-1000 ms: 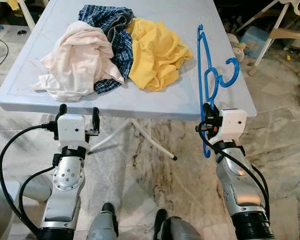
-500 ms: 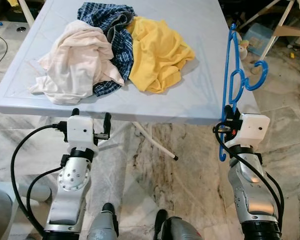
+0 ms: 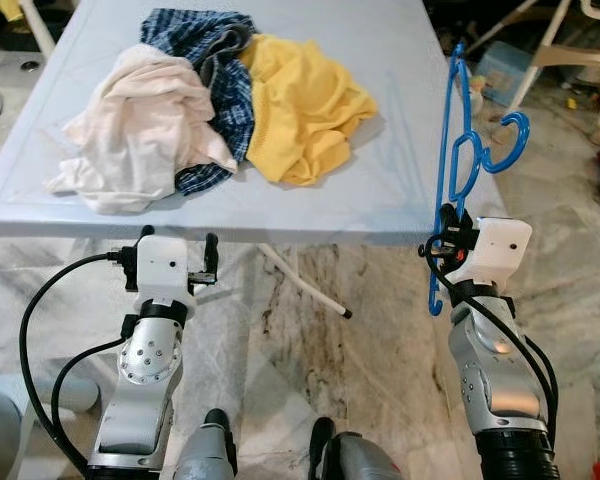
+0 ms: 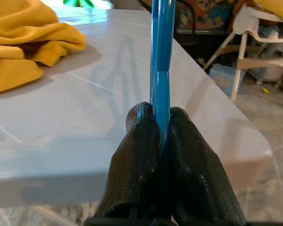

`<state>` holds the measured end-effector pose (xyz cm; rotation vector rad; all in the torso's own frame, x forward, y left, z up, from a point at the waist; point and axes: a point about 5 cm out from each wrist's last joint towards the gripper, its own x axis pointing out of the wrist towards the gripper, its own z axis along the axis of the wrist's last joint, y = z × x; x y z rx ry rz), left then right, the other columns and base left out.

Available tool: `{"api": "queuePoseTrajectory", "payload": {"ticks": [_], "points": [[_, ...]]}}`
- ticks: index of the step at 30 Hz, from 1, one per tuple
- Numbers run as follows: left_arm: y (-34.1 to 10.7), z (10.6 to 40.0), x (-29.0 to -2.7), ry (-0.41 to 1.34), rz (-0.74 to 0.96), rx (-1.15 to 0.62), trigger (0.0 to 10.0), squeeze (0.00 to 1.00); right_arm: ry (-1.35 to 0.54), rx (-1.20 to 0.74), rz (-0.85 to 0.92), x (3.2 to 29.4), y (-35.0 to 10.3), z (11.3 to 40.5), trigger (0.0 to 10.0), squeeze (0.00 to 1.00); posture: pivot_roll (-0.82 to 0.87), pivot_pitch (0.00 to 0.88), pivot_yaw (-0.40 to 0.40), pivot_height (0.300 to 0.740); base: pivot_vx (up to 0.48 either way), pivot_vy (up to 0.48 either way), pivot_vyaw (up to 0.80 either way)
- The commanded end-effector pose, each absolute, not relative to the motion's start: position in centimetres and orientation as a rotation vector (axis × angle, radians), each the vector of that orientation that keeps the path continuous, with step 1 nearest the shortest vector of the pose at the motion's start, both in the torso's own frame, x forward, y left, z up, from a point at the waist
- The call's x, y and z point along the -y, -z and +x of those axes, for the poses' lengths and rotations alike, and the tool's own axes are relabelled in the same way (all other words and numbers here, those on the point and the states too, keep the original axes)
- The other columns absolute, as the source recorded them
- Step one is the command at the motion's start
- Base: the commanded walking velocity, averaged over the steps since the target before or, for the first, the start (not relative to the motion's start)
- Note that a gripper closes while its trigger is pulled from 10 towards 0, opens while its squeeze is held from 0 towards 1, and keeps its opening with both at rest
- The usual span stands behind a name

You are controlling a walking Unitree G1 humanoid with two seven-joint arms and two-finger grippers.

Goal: Hang hanger

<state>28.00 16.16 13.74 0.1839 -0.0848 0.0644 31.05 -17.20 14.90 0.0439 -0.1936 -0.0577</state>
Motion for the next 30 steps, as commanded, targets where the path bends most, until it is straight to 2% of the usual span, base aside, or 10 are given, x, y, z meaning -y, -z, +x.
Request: {"api": "queuePoseTrajectory", "payload": {"ticks": [1,19,30], "points": [[-13.5,27.6,-16.1,-0.069,0.190,0.071,10.0,0.00,0.063,0.138,0.050,17.4,-13.8,30.9,10.0,0.00,0.19,0.271,-0.088,0.740,-0.247,0.000,-0.80],[-13.6,28.4,-15.9,-0.058,0.186,0.057,10.0,0.00,0.055,0.138,0.066,17.2,-14.0,31.6,10.0,0.00,0.17,0.262,-0.086,0.740,-0.249,0.000,-0.63],[-14.5,29.5,-16.3,-0.062,0.192,0.091,10.0,0.00,0.061,0.157,0.081,17.2,-14.6,32.3,10.0,0.00,0.17,0.253,-0.094,0.740,0.000,0.000,-0.44]]}}
